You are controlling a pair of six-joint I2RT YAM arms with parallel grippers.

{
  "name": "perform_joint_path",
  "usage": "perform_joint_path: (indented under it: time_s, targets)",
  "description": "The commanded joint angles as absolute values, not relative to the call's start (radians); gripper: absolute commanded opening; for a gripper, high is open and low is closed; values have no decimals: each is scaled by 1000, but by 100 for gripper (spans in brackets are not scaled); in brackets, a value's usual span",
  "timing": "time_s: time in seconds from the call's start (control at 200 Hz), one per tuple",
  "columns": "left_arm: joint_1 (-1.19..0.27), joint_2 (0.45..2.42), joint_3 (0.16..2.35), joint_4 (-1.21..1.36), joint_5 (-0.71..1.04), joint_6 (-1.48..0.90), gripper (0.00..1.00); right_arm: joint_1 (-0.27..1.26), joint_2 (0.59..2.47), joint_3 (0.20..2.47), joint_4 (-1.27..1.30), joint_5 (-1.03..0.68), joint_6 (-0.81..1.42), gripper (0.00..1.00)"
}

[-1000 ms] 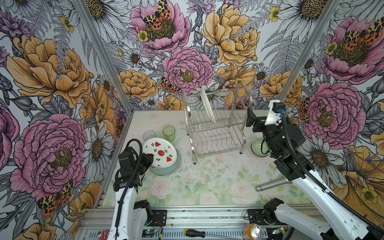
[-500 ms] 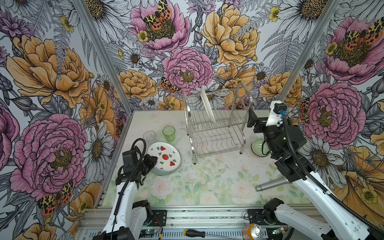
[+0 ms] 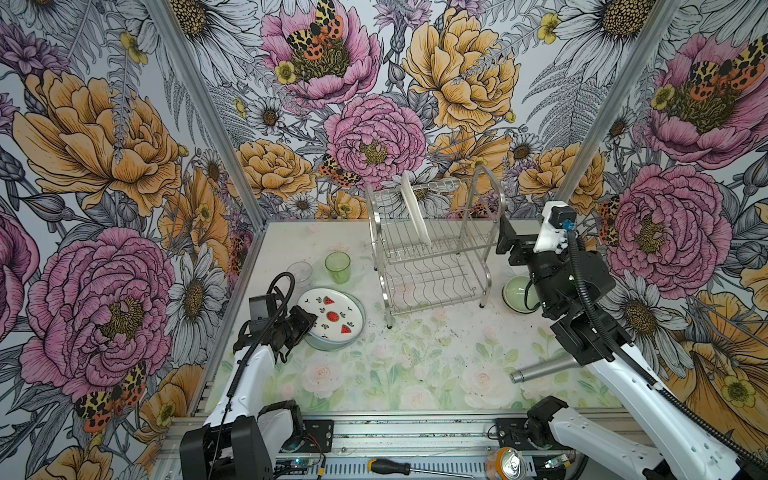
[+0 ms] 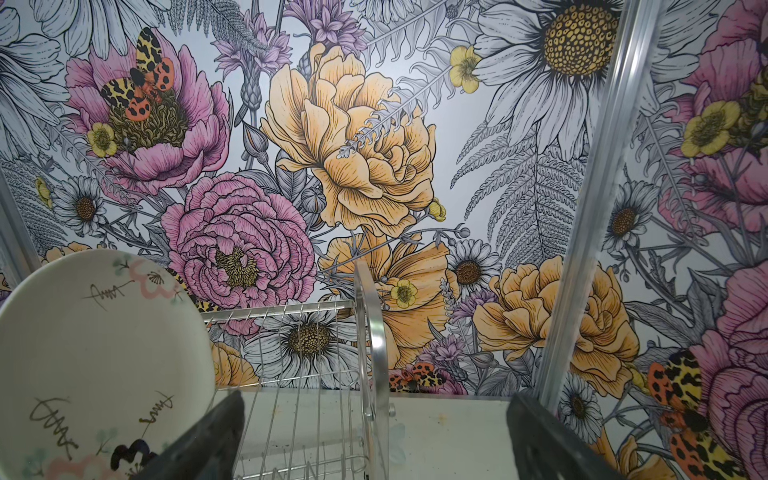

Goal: Unload the mixed dishes from the dish rack
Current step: 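Lower the watermelon plate onto the pale green plate with the left gripper, then open the left gripper off the watermelon plate while the right gripper turns toward the rack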

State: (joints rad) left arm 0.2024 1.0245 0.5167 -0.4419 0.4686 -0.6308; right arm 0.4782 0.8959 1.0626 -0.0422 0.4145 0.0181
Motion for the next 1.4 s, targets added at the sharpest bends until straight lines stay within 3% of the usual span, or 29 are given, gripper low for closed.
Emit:
perform_joint_path:
  time_s: [0.0,0.09,0.215,0.39,0.435,0.52,0.911,1.391]
  targets:
    - [189,1023,549,-445,461,-594,29,472,884,1062,-26,420,15,99]
    - [187,1012,555,-468,431,-586,44,472,883,1061,-25,420,15,99]
    - [185,1002,555,-478,414,-582,51,473,883,1055,-23,428,13,99]
    - [181,1010,563,-489,408,-577,71,472,881,1053,-23,430,14,99]
    - [180,1012,566,-488,408,-576,86,472,881,1052,-22,429,12,100]
    - [171,1004,576,-503,386,-573,98,472,883,1049,-20,436,11,99]
    - [137,1012,630,-573,250,-558,99,472,896,1046,-17,438,9,99]
    - [122,1036,650,-597,205,-542,99,474,899,1038,-14,401,-11,100]
